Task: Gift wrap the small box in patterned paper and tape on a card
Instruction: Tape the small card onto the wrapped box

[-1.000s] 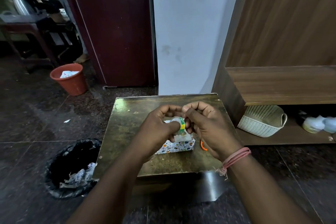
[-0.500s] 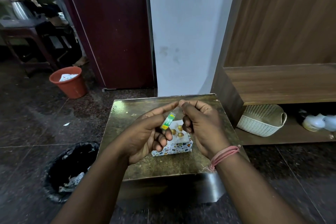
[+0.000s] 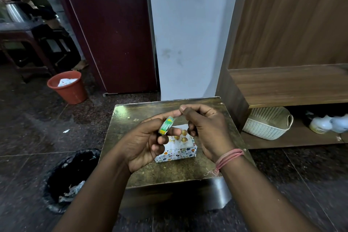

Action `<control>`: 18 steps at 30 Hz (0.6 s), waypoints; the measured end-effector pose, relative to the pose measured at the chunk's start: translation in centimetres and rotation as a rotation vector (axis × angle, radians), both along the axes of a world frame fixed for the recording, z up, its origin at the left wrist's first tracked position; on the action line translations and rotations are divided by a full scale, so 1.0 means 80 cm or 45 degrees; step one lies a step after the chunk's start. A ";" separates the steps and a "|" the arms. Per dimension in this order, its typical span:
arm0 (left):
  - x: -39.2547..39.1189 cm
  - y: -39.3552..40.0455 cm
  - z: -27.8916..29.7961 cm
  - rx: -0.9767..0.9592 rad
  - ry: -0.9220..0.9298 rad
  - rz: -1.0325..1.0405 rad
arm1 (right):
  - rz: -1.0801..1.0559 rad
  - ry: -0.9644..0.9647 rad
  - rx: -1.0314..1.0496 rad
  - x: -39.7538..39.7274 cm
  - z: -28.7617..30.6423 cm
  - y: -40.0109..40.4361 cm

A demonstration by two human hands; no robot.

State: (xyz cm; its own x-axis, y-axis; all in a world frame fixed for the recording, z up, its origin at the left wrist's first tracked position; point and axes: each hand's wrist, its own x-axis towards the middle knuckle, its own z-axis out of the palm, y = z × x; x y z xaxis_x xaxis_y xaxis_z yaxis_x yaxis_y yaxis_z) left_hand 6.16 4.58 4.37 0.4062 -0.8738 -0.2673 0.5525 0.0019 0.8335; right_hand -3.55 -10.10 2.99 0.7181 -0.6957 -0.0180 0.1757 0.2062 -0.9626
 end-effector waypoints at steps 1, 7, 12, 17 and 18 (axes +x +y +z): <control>0.001 0.000 -0.001 -0.014 0.029 -0.011 | 0.040 0.018 0.039 -0.001 0.002 -0.001; 0.007 -0.003 -0.005 -0.057 0.231 -0.020 | -0.033 0.453 -0.147 -0.011 -0.005 -0.037; 0.009 -0.004 -0.008 -0.059 0.357 0.044 | 0.168 1.350 -1.017 -0.038 -0.011 -0.065; 0.007 -0.005 -0.012 -0.052 0.441 0.035 | 0.187 1.479 -1.077 -0.041 -0.025 -0.043; 0.007 -0.004 -0.013 -0.057 0.458 0.037 | 0.180 1.471 -1.087 -0.041 -0.029 -0.040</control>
State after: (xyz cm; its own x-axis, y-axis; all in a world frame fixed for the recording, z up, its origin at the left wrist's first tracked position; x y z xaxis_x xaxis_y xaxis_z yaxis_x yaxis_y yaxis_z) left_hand 6.69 4.24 3.35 0.3175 -0.8774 -0.3596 0.8097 0.0536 0.5844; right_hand -6.82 -13.33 0.67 0.6526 -0.7159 -0.2482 -0.7445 -0.5450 -0.3856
